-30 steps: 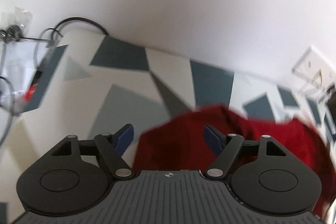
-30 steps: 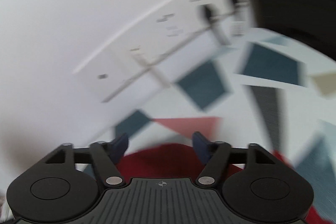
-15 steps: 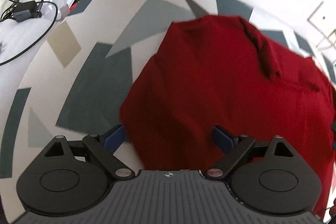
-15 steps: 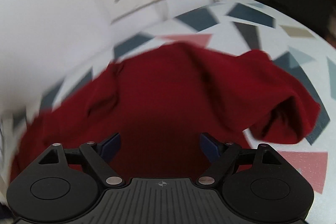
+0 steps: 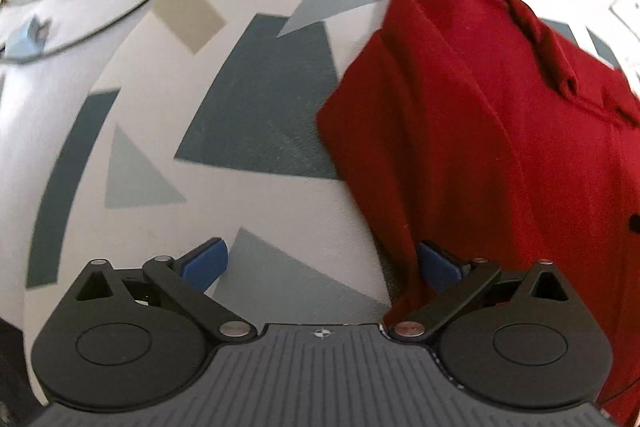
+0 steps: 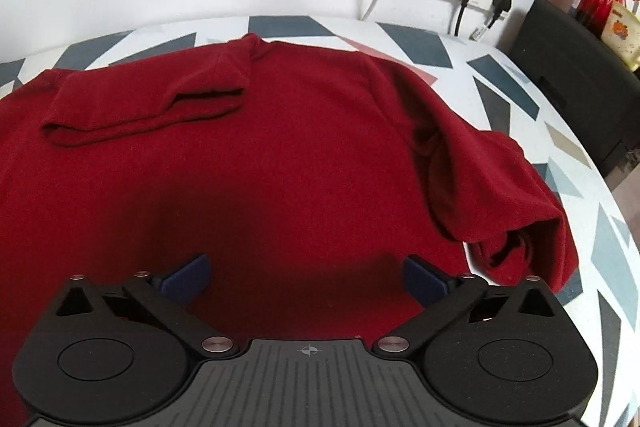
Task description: Fold clothes
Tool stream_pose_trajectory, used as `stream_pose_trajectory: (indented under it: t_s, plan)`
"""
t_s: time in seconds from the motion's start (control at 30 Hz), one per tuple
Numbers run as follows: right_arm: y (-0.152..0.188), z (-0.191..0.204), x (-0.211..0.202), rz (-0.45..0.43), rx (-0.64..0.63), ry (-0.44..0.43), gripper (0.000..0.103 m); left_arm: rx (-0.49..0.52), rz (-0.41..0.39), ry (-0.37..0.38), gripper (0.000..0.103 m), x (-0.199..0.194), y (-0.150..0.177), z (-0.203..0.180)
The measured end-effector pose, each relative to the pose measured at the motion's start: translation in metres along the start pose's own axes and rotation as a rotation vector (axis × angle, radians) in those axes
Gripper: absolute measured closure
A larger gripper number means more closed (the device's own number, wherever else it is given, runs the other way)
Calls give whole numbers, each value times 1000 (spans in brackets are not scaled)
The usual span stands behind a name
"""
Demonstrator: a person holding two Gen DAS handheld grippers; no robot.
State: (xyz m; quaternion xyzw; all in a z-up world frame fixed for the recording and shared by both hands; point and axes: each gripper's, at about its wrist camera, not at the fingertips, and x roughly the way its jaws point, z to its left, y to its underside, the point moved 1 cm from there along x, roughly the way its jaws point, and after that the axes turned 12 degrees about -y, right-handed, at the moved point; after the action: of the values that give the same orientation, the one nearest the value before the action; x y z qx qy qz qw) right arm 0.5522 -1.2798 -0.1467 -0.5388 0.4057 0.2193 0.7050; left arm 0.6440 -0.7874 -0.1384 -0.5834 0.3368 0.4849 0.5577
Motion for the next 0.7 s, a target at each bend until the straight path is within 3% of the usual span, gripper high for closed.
stream_pose_trajectory:
  t_s: [0.17, 0.37, 0.47, 0.6, 0.7]
  plan:
    - [0, -10, 1, 9, 131, -39, 1, 1, -9, 9, 0, 1, -2, 1]
    - [-4, -9, 5, 1, 130, -33, 1, -67, -46, 10, 0, -1, 2, 3]
    - [-7, -4, 4, 41, 158, -32, 1, -68, -94, 11, 0, -3, 7, 3]
    - [0, 25, -18, 4, 66, -152, 8, 8, -133, 12, 0, -9, 7, 5]
    - [13, 60, -42, -14, -83, -371, 8, 50, -261, -59, 0, -30, 11, 15]
